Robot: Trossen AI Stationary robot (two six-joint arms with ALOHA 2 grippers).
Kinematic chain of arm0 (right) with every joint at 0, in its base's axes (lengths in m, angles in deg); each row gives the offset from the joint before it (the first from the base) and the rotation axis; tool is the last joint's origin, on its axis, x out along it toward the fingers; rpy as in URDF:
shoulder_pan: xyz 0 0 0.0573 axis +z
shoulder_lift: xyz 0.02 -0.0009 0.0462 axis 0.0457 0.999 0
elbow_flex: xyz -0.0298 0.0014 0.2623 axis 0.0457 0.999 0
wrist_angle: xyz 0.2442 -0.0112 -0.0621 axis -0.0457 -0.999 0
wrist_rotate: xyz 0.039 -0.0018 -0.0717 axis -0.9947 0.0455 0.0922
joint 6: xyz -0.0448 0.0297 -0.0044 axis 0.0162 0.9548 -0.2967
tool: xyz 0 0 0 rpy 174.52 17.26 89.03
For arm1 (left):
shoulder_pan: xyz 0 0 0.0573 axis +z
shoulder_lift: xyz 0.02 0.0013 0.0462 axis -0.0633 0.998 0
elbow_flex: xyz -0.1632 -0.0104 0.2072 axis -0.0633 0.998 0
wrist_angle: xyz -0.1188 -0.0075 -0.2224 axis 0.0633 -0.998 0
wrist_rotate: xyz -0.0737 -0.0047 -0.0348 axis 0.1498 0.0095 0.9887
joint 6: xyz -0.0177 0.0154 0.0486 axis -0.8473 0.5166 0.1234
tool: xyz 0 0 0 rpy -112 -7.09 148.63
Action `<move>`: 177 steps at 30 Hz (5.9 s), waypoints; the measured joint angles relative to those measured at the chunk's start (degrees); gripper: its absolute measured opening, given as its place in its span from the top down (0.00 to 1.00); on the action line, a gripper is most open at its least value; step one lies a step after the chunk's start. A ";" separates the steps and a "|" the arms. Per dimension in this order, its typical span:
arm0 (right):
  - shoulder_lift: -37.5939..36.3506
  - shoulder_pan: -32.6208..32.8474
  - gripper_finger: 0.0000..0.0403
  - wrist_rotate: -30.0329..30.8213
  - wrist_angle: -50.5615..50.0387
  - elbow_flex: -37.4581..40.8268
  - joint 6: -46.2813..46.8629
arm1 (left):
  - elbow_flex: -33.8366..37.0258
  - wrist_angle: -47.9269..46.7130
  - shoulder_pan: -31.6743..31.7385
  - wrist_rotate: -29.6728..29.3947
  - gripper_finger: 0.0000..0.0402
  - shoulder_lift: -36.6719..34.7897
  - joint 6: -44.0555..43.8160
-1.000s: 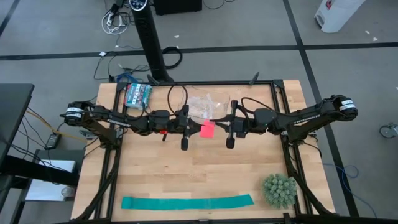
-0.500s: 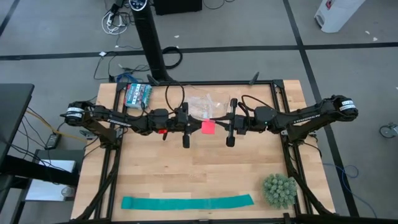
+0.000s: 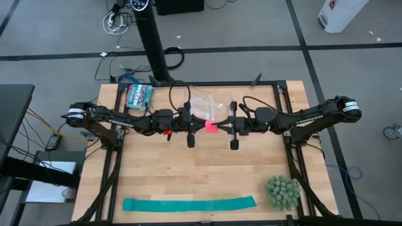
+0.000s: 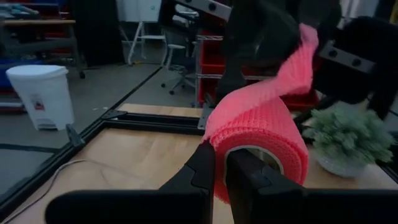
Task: Roll bandage
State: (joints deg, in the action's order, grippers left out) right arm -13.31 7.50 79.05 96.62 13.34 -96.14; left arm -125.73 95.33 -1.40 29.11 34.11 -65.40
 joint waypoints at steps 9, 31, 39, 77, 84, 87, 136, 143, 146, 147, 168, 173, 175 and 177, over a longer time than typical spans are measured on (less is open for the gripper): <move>0.01 -0.67 1.00 -6.02 -4.08 -0.02 1.38 | 0.00 1.50 0.67 -0.44 0.92 0.11 -1.20; -0.05 0.63 0.76 -1.92 -7.09 -0.05 -2.41 | 0.11 2.39 0.81 0.28 0.92 0.15 -2.41; -0.02 0.65 0.65 -1.10 -7.26 -0.02 -2.50 | 0.07 2.32 0.89 0.36 0.92 0.09 -2.34; 11.05 6.07 0.72 21.53 -8.77 -7.54 -16.03 | -0.31 -2.20 2.68 2.53 0.92 -0.15 -5.68; 10.64 8.21 0.72 22.49 -9.62 -7.54 -17.14 | -0.28 -1.65 4.79 9.85 0.92 -0.26 -8.84; 10.64 8.22 0.72 22.06 -10.83 -7.54 -17.12 | -0.28 -1.59 5.28 12.33 0.92 -0.26 -10.36; 11.02 9.59 0.72 23.46 -15.62 -7.21 -12.59 | -1.09 3.64 6.43 20.24 0.92 -0.66 -13.27; 11.03 9.72 0.72 20.44 -17.02 -7.15 -11.25 | -1.07 2.75 6.87 20.45 0.92 -0.64 -12.69; 10.58 11.16 0.72 21.47 -16.76 -7.21 -10.45 | -1.05 0.20 6.96 20.66 0.92 -0.64 -11.46; 10.56 11.68 0.72 22.55 -16.86 -7.21 -10.37 | -1.07 -0.78 7.07 20.50 0.92 -0.64 -11.25; 9.07 8.19 0.72 18.97 -29.97 -7.30 12.54 | -8.94 -56.97 0.79 -3.11 0.92 -0.48 9.65; 9.27 5.79 0.72 17.36 -28.22 -7.30 11.25 | -8.07 -62.76 -0.05 -5.04 0.92 -0.27 9.38; 9.27 5.07 0.72 16.70 -27.15 -7.30 10.42 | -7.38 -64.50 -0.09 -4.82 0.92 -0.15 9.39; 9.27 4.44 0.72 15.29 -25.96 -7.30 9.72 | -7.12 -65.21 -0.07 -4.04 0.92 -0.15 9.70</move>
State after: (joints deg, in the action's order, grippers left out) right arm -4.04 11.94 94.35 70.67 6.04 -86.41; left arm -132.85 30.12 -1.48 25.07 33.95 -55.70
